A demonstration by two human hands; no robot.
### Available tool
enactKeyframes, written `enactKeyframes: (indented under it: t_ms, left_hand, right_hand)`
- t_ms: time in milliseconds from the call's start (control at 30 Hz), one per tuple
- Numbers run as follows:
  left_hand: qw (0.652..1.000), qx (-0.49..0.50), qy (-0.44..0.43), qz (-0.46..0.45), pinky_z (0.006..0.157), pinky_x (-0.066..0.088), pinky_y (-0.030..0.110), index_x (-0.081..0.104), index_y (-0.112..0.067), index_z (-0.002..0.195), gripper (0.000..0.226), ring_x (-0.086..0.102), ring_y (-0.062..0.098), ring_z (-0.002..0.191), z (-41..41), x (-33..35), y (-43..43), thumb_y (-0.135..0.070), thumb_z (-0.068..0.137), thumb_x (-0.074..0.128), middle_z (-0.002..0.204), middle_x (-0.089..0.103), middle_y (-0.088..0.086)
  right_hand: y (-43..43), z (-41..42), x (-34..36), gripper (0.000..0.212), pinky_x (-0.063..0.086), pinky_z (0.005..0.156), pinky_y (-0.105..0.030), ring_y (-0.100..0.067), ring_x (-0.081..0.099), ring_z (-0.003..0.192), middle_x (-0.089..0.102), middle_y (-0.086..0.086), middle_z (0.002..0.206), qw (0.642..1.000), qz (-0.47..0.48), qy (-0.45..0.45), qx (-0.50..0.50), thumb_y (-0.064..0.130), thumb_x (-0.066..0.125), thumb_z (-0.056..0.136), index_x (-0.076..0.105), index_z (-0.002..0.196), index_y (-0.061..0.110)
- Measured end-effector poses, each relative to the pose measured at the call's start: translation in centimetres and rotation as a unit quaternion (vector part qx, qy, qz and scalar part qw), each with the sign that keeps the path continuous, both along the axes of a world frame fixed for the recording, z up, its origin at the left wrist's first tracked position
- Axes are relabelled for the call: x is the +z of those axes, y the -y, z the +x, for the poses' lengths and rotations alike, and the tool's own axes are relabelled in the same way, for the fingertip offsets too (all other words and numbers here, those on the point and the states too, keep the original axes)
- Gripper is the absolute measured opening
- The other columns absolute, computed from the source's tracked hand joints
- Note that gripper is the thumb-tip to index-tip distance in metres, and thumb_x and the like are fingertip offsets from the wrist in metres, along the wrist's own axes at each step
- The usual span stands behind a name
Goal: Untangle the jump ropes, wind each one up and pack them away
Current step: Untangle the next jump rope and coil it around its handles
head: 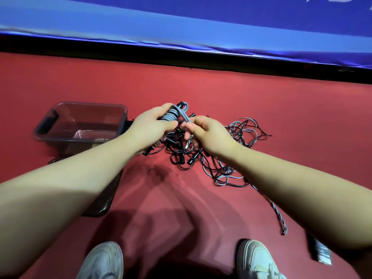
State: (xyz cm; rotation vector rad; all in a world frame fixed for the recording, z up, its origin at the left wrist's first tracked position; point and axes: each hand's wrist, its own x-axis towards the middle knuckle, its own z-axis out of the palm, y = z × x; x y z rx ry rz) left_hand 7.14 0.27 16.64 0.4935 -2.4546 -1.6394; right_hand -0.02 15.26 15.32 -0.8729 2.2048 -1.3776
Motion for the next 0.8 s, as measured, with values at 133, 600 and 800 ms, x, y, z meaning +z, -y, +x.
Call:
enactKeyframes:
  t_ms: [133,600,800]
  left_hand:
    - [0.983,-0.019,-0.014,0.184,0.049,0.048,0.023,0.051,-0.038,0.128,0.050,0.054,0.017,0.062,0.5,0.2,0.0,-0.005,0.091,0.057,0.099,0.060,-0.002]
    - [0.937,-0.328,0.106,0.064,0.061,0.047,0.015,0.057,-0.028,0.114,0.054,0.062,0.002,0.067,1.3,2.0,-1.3,0.000,0.072,0.076,0.100,0.066,-0.006]
    - [0.919,-0.248,0.148,-0.267,0.065,0.037,0.018,0.055,-0.026,0.106,0.043,0.051,0.005,0.076,0.6,0.8,-3.6,-0.031,0.072,0.080,0.085,0.054,-0.017]
  right_hand:
    - [-0.7,-0.3,-1.5,0.028,0.027,0.044,-0.011,-0.001,0.033,0.042,0.052,0.006,0.066,0.998,-0.010,0.033,0.054,0.014,0.040,0.100,0.057,0.122,0.021]
    - [-3.0,-4.2,2.2,0.023,0.033,0.066,-0.026,-0.021,0.057,0.085,0.066,-0.011,0.096,0.859,0.347,-0.294,0.236,0.030,0.059,0.090,0.067,0.102,0.011]
    - [-1.4,-3.6,4.2,0.038,0.032,0.061,-0.027,-0.026,0.059,0.094,0.066,-0.003,0.097,0.785,0.415,-0.420,0.190,0.051,0.057,0.086,0.065,0.107,0.020]
